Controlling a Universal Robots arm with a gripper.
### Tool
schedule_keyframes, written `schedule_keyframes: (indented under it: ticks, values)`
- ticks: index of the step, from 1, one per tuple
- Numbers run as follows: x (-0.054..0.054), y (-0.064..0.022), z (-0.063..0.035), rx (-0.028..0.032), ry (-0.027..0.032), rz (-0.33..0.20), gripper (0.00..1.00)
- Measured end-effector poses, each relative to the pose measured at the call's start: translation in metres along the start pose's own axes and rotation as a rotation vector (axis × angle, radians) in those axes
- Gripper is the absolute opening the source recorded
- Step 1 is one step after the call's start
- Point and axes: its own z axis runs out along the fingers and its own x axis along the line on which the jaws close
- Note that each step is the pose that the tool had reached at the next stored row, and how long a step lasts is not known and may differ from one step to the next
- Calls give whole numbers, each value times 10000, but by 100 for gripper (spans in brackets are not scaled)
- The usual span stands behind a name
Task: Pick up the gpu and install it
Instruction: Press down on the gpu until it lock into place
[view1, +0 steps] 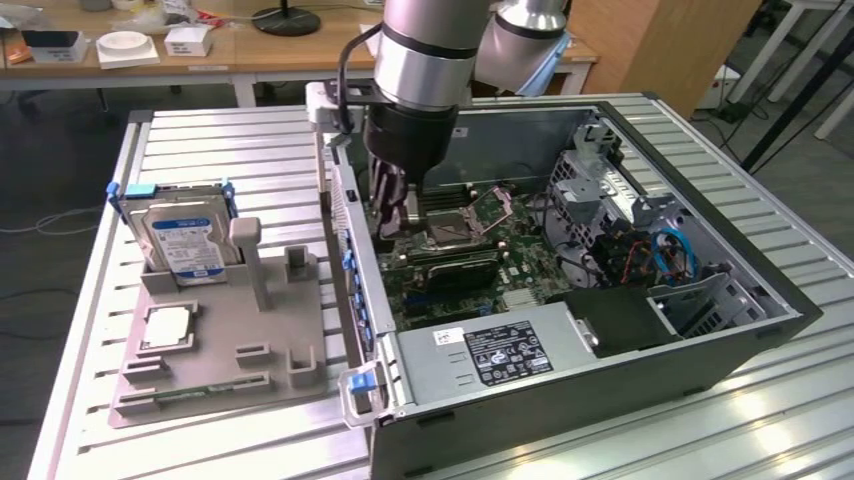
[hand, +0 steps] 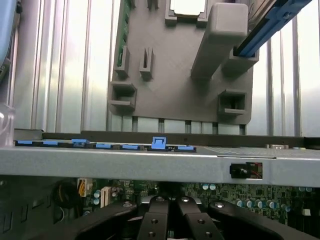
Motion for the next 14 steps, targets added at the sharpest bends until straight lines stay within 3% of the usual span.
schedule_keyframes:
  ticks: [1, 4, 5, 6, 7, 9, 12, 13, 14]
  values:
    - [0, 1, 0, -20, 7, 4, 11]
    - [0, 1, 0, -231, 26, 29, 11]
    - [0, 2, 3, -235, 51, 39, 11]
    - [-1, 1, 13, -234, 95, 47, 11]
    - [-2, -4, 41, -219, 176, 59, 11]
    - [-3, -7, 54, -210, 220, 64, 11]
    - [-4, -11, 70, -181, 236, 63, 11]
    - [-5, -17, 75, -141, 251, 56, 11]
    - [-11, -36, 114, -38, 197, 36, 11]
